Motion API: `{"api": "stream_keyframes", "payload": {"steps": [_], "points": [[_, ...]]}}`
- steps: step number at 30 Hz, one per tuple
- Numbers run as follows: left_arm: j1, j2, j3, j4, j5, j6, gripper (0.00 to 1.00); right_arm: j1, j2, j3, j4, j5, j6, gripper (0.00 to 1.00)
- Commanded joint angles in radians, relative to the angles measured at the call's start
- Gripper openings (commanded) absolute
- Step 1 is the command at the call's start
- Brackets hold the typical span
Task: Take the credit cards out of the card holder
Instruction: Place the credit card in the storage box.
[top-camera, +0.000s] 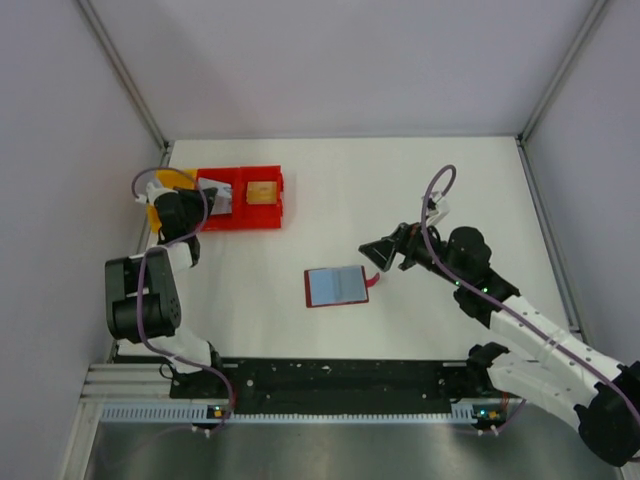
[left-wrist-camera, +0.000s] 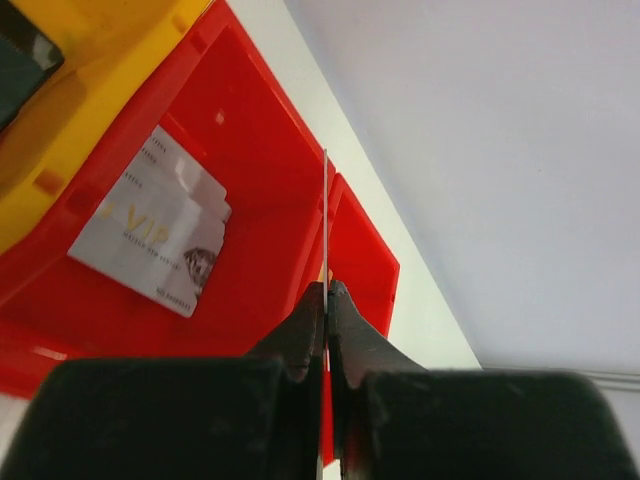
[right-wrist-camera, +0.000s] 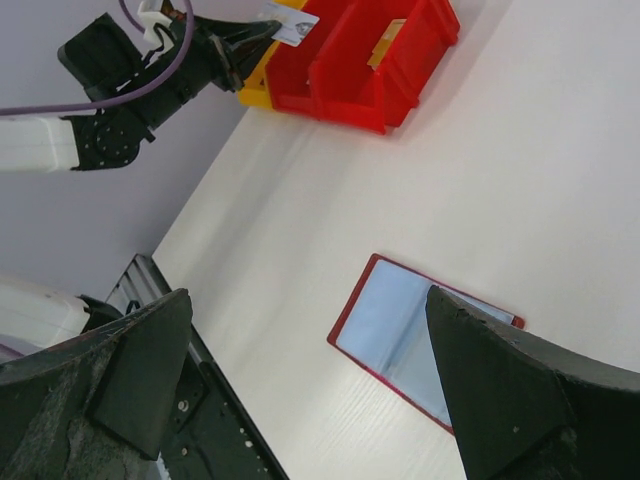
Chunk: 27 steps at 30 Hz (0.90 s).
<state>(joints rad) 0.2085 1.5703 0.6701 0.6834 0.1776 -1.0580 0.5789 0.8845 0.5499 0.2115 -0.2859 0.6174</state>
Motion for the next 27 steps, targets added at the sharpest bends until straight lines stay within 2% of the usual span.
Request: {"api": "stream_keyframes", "payload": {"steps": [1, 7, 19, 20, 27], "points": [[0.008, 0.083, 0.12, 0.013, 0.028, 0.036, 0.0, -0.014, -0.035, 0.036, 0.005, -0.018, -0.036, 0.98], [0.006, 0.161, 0.213, -0.117, 0.017, 0.092, 0.0, -0.016, -0.036, 0.039, 0.0, -0.021, -0.042, 0.99], [0.006, 0.286, 0.296, -0.179, 0.074, 0.095, 0.01, -0.017, -0.038, 0.048, -0.018, -0.032, -0.05, 0.98], [0.006, 0.283, 0.298, -0.188, 0.077, 0.099, 0.04, -0.016, -0.039, 0.05, -0.018, -0.032, -0.05, 0.98], [0.009, 0.202, 0.312, -0.326, 0.03, 0.174, 0.41, -0.017, -0.038, 0.056, -0.018, -0.042, -0.045, 0.98]]}}
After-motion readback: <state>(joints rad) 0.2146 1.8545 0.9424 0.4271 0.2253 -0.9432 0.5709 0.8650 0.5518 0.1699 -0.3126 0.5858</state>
